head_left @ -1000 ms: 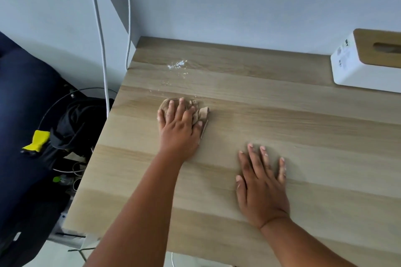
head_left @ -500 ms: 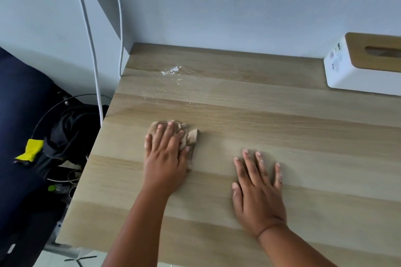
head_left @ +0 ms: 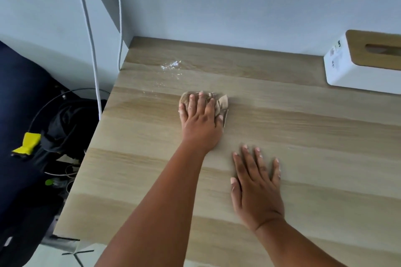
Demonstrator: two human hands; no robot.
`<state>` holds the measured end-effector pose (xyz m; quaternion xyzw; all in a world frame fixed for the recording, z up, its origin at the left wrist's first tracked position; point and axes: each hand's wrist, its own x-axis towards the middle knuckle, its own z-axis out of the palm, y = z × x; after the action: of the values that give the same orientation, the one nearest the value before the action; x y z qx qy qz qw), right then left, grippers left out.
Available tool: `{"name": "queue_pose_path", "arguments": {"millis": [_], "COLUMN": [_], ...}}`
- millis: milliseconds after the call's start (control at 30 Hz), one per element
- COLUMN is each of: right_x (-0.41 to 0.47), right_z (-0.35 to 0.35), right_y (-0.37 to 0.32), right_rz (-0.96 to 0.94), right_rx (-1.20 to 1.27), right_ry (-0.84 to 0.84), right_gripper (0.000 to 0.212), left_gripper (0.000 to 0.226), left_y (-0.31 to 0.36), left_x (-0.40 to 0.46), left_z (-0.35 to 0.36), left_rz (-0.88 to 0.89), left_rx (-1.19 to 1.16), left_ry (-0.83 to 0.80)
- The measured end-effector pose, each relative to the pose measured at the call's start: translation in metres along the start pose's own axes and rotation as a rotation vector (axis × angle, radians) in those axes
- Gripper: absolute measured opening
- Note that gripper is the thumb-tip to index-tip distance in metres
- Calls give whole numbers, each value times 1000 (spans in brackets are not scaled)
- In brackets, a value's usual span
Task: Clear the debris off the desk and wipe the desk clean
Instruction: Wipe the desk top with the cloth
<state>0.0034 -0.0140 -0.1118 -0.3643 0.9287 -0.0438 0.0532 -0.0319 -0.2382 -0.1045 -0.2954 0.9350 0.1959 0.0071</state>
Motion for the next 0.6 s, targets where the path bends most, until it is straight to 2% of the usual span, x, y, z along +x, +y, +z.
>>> {"name": "queue_pose_path", "arguments": {"millis": [167, 267, 367, 467, 600], "right_x": [0, 0, 0, 1, 2], "right_z": [-1, -1, 0, -1, -4], "right_y": [0, 0, 0, -1, -2], "right_rz": [-1, -4, -11, -18, -13], "right_rx": [-2, 2, 7, 7, 17], "right_ry": [3, 10, 36, 61, 69], "right_gripper": [65, 65, 64, 64, 64], "left_gripper": [65, 62, 60, 60, 68], "left_y": [11, 1, -30, -74, -126], "left_x": [-46, -60, -70, -81, -104], "left_z": [2, -8, -30, -49, -59], "left_rz": [12, 90, 138, 50, -174], "left_rx": [15, -179, -390, -293, -152], "left_ry": [-35, -52, 37, 127, 138]}}
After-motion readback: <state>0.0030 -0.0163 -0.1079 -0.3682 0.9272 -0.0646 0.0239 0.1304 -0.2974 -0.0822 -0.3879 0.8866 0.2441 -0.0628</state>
